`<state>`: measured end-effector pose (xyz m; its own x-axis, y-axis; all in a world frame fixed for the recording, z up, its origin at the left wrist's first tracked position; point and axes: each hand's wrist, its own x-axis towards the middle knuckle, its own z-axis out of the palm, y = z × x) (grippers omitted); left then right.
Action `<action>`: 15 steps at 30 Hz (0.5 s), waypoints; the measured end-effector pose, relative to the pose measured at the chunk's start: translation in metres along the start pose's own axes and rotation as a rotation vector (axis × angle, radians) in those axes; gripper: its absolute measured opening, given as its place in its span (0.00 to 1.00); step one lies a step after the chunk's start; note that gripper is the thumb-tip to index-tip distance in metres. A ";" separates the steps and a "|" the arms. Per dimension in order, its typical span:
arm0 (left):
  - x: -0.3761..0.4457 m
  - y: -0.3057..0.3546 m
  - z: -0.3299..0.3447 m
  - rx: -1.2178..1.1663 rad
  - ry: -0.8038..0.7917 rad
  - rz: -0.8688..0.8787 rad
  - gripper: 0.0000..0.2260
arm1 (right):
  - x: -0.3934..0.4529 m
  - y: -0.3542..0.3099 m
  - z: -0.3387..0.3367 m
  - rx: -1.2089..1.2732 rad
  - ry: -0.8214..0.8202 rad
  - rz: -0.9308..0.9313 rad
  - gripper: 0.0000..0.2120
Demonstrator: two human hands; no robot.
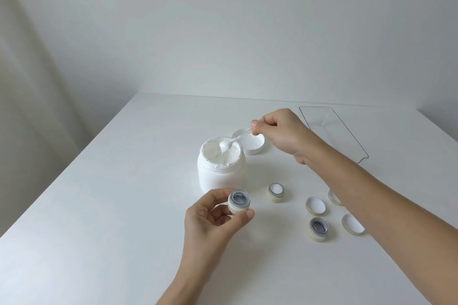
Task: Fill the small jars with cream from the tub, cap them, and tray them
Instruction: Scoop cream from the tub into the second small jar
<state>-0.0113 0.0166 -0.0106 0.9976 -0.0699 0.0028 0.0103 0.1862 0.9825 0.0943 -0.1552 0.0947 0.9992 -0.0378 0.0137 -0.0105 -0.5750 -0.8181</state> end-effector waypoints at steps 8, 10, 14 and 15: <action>0.000 0.001 -0.001 -0.016 0.086 0.068 0.15 | -0.029 0.010 -0.020 0.210 -0.100 0.077 0.12; 0.001 0.001 -0.001 -0.012 0.103 0.082 0.14 | -0.041 0.011 -0.020 0.193 -0.099 0.073 0.13; 0.000 0.000 -0.001 0.005 0.111 0.098 0.15 | -0.062 0.018 -0.011 0.084 -0.055 0.041 0.14; 0.000 0.000 0.000 0.010 0.110 0.100 0.16 | -0.066 0.020 -0.009 0.055 -0.045 0.037 0.15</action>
<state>-0.0109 0.0170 -0.0106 0.9951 0.0561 0.0813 -0.0900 0.1774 0.9800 0.0278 -0.1711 0.0825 0.9989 -0.0211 -0.0417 -0.0465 -0.5284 -0.8477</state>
